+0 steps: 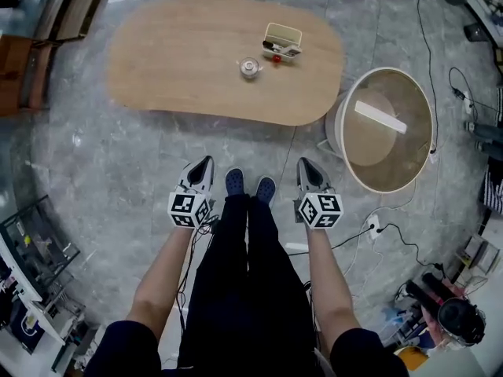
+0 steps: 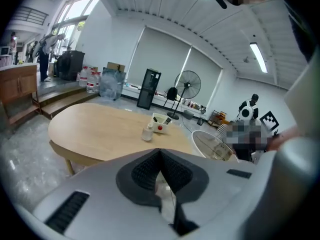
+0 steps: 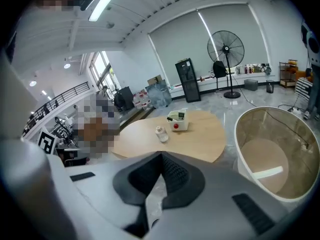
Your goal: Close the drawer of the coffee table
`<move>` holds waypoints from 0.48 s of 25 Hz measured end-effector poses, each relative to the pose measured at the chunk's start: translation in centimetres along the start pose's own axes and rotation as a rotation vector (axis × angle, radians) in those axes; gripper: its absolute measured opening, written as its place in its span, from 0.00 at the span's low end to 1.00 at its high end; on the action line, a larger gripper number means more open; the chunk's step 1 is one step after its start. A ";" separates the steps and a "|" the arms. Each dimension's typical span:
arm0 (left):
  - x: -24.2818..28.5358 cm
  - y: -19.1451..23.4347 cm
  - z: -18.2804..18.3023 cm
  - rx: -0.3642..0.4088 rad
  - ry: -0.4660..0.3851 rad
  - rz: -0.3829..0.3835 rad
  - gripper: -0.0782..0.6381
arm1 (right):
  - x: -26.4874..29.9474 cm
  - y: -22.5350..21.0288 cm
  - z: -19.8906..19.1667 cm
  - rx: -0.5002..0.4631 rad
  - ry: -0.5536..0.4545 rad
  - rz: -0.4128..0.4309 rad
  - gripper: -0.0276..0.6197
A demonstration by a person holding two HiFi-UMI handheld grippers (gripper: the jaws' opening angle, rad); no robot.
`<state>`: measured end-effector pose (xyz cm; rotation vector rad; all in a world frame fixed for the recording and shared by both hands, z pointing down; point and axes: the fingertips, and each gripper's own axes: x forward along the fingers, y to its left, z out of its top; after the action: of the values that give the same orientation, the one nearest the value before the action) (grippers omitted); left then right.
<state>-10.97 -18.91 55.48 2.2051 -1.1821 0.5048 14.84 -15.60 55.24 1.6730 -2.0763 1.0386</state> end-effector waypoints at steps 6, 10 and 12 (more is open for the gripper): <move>-3.4 0.3 3.5 -0.036 -0.029 0.051 0.14 | -3.3 1.9 2.8 -0.007 -0.015 0.000 0.08; -5.6 -0.2 5.4 -0.031 -0.033 0.058 0.14 | -6.0 2.7 4.2 0.022 -0.029 -0.023 0.08; -6.5 -1.1 6.1 -0.012 -0.029 0.045 0.14 | -7.3 2.8 4.7 0.027 -0.031 -0.031 0.08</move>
<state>-13.17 -18.40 46.80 2.1867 -1.2495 0.4853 15.33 -13.27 46.39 1.7395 -2.0575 1.0420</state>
